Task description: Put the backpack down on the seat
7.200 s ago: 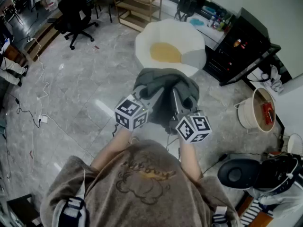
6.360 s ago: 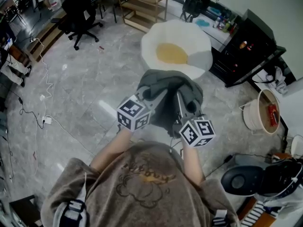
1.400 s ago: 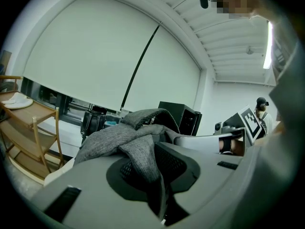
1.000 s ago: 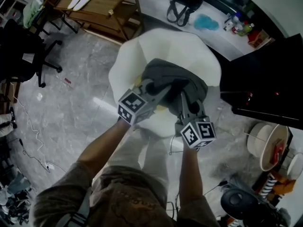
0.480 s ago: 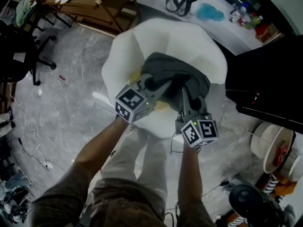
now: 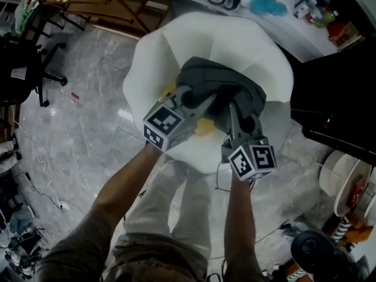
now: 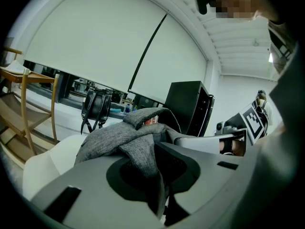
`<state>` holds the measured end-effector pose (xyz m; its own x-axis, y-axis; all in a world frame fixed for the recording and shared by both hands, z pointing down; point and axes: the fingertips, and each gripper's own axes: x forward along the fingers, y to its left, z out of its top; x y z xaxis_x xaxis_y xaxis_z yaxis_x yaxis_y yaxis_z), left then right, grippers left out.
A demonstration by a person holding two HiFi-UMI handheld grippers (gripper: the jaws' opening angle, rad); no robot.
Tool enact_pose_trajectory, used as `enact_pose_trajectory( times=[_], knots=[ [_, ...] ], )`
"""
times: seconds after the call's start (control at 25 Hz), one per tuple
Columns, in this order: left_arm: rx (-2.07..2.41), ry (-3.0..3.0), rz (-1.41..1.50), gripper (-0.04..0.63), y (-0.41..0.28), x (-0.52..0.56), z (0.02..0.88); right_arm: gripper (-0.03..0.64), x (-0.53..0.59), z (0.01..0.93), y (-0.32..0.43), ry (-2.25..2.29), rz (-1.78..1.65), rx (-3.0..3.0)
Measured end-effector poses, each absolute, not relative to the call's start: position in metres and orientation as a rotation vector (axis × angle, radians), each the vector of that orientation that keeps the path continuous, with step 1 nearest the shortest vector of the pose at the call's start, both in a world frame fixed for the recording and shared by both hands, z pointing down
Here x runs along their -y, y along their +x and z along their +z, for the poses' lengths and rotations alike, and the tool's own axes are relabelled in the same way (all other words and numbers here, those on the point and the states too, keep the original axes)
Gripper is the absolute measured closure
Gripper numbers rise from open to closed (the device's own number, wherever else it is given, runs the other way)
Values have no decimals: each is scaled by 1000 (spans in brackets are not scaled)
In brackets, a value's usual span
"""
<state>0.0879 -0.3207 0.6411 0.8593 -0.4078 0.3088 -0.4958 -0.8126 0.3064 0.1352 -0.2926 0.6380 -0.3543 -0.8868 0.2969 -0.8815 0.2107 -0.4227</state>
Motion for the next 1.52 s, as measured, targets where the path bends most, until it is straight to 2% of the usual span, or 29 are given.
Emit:
enact_pose_trajectory(
  times=[0.8,1.52],
  knots=[
    [706,2617,313,543,97,350,692,569,322,694,146,-1860,-902,-2377],
    [792,2572,308,534,128,427,721,566,397,732,178,-1983,-957,-2337]
  ],
)
